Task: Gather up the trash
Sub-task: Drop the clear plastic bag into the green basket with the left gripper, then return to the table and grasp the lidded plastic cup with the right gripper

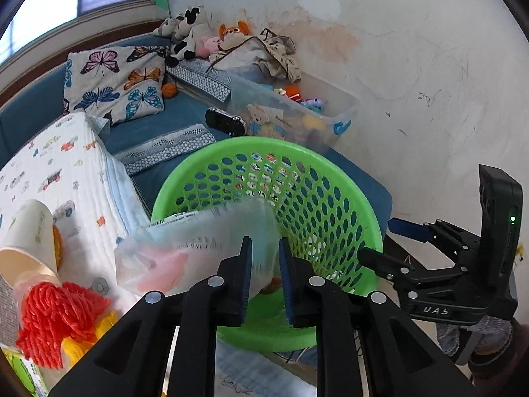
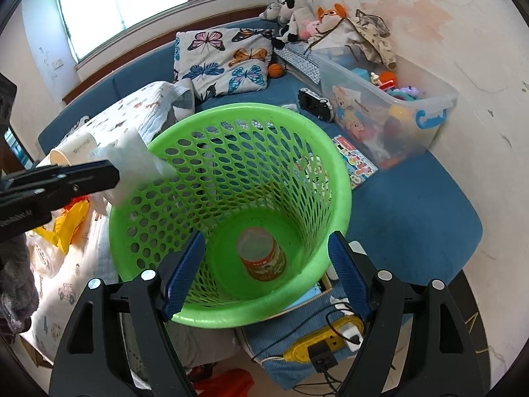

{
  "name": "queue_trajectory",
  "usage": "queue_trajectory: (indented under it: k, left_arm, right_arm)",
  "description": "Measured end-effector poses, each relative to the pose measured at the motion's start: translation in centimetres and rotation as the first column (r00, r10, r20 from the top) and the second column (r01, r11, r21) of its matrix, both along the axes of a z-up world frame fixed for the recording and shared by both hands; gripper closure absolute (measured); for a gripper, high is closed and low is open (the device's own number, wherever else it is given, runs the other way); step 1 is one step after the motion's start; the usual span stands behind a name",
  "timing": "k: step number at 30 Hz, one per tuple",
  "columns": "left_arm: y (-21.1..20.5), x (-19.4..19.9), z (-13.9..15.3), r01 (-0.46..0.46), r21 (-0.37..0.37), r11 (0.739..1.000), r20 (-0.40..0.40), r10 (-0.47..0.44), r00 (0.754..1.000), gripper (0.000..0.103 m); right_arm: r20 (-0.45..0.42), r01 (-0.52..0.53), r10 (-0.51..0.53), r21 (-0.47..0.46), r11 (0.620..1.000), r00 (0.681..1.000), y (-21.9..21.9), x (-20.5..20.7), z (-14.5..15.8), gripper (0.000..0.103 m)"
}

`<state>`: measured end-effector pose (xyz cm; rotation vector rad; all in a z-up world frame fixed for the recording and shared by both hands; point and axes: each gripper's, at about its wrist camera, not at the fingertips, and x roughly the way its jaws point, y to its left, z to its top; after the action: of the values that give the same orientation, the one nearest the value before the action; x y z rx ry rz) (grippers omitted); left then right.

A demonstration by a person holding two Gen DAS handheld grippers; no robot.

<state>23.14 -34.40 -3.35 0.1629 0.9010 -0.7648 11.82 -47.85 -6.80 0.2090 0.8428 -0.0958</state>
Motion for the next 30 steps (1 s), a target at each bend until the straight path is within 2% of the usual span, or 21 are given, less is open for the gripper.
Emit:
queue_trajectory:
  k: [1,3,4,5,12,18,24,30]
  left_arm:
    - [0.0,-0.1,-0.1,0.000,0.000,1.000,-0.005,0.000,1.000,0.086]
    - [0.2,-0.2,-0.1,-0.001,-0.003,1.000,-0.012,0.001,1.000,0.073]
    - [0.4,-0.4,0.0,-0.009,-0.004,1.000,-0.005,0.009,1.000,0.059]
    - [0.7,-0.7,0.2,-0.013,-0.010,1.000,0.007,0.013,1.000,0.055]
    - [3.2,-2.3,1.9,-0.025,-0.050,0.998,0.046,0.027,0.999,0.053]
    - [7.7,-3.6,3.6,-0.098,-0.080,0.992,0.072,0.104,0.992,0.052]
    - [13.5,-5.3,4.7,-0.186,-0.088,0.979,0.133,0.196,0.971,0.049]
    - [19.6,-6.6,5.2,-0.290,-0.097,0.952,0.173,0.303,0.937,0.046]
  right_arm:
    - [-0.002,0.001,-0.001,0.001,1.000,1.000,0.1,-0.1,0.0,0.026]
    - [-0.004,-0.004,0.004,0.002,1.000,1.000,0.4,-0.3,-0.1,0.026]
    - [-0.004,-0.006,0.006,0.002,1.000,1.000,0.5,-0.4,-0.1,0.026]
    - [-0.003,-0.006,0.006,0.000,1.000,1.000,0.7,-0.5,0.0,0.026]
    - [0.014,-0.030,0.030,0.009,1.000,0.999,2.6,-1.1,0.7,0.026]
    - [0.042,-0.068,0.068,0.005,0.998,0.997,4.9,-1.5,1.9,0.024]
    - [0.075,-0.124,0.123,0.002,0.992,0.989,7.9,-1.6,3.2,0.021]
    - [0.094,-0.188,0.186,0.011,0.982,0.978,11.4,-1.3,3.9,0.018]
